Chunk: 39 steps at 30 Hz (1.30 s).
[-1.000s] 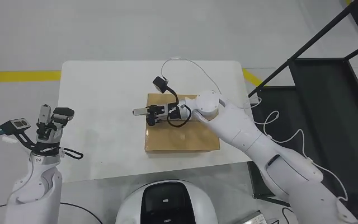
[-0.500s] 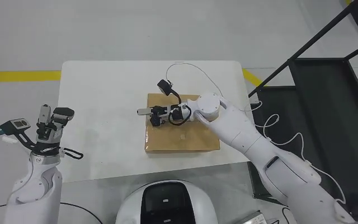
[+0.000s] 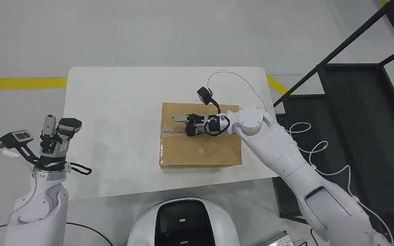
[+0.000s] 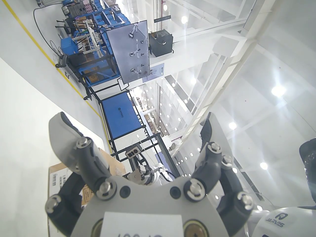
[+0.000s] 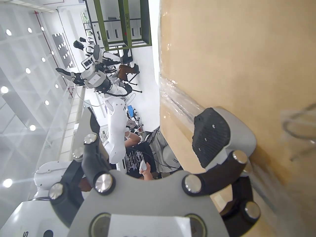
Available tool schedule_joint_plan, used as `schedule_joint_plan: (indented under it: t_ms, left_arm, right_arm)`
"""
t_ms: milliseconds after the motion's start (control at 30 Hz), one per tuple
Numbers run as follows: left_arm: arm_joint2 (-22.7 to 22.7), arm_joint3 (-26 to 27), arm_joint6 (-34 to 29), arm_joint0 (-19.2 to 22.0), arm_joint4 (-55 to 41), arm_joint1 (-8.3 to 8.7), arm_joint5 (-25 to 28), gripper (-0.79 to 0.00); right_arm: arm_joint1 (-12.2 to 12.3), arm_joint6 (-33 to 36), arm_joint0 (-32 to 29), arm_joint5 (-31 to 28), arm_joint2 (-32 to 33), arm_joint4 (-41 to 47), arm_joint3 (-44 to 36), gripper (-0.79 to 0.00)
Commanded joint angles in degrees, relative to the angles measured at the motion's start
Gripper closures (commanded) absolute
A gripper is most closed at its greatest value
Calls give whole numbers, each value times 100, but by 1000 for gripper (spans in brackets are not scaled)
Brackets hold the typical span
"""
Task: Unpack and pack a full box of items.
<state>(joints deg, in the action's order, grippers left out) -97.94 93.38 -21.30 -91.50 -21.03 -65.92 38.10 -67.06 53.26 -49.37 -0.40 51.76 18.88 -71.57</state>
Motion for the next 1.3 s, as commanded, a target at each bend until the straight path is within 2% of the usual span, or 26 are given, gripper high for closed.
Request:
schedule_joint_plan:
  t_ms: [0,567,900,1267]
  left_arm:
    - [0,0,0,0,0,0,0,-785]
    - [0,0,0,0,0,0,0,-785]
    - [0,0,0,0,0,0,0,-785]
    - [0,0,0,0,0,0,0,-785]
  right_arm:
    - [76,-50,-200,7,239,-12,-127,-785]
    - [536,-335,-1675,128,1883,-85,-1012,-785]
    - [661,-587,-2257,263,2442,-202,-1370,-785]
    - [754,-724,-2851,88,3141,214,-1421,-785]
